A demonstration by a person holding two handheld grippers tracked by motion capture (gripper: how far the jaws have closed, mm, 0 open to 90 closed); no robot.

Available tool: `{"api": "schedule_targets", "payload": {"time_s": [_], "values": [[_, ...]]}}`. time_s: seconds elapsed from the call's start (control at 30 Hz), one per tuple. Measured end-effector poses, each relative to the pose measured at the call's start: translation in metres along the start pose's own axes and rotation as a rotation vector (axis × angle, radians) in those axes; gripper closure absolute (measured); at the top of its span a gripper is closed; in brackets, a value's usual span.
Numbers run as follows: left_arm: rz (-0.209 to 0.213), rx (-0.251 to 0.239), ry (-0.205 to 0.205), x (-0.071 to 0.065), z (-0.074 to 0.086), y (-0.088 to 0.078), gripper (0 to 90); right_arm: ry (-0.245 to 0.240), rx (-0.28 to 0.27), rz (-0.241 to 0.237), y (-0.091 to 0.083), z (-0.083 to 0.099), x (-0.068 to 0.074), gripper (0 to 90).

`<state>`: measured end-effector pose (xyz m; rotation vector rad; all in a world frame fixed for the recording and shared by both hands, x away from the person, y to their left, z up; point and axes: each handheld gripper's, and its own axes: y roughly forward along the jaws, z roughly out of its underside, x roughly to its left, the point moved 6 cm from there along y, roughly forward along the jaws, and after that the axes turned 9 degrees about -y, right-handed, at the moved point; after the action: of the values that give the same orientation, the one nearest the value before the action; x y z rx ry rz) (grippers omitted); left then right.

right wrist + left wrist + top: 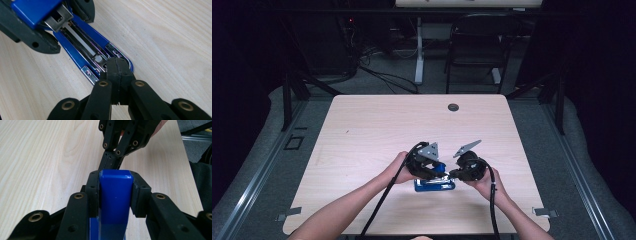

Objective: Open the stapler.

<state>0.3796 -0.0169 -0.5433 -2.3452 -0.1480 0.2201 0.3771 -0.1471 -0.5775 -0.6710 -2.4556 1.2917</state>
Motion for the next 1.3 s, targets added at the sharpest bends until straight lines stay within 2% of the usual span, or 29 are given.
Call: {"api": "schedule_targets", "payload": {"time_s": [0.2, 0.23, 0.33, 0.6, 0.83, 0.9, 1.3], "values": [[-0.01, -0.002, 0.006, 0.0, 0.001, -0.004, 65.9, -0.008, 0.005, 0.005, 0.0, 0.0, 0.0, 90.0], [-0.011, -0.001, 0.006, 0.0, 0.001, -0.005, 65.9, 0.016, -0.014, 0.005, 0.002, -0.001, 0.003, 90.0], [-0.009, 0.005, 0.011, -0.001, 0.002, -0.008, 65.9, -0.009, 0.016, 0.015, 0.0, 0.0, 0.002, 90.0], [-0.017, 0.001, 0.007, 0.0, 0.004, -0.014, 66.0, -0.016, 0.033, 0.025, 0.001, 0.0, 0.003, 90.0], [-0.019, 0.012, 0.016, -0.001, 0.004, -0.016, 66.1, -0.019, 0.028, 0.024, 0.001, -0.001, 0.003, 90.0], [-0.017, 0.009, 0.009, 0.0, 0.005, -0.018, 66.1, -0.017, 0.044, 0.032, 0.003, 0.0, 0.003, 90.0], [-0.022, -0.026, -0.02, 0.003, 0.016, -0.035, 66.1, -0.022, 0.043, 0.035, 0.004, 0.0, 0.003, 90.0]]}}
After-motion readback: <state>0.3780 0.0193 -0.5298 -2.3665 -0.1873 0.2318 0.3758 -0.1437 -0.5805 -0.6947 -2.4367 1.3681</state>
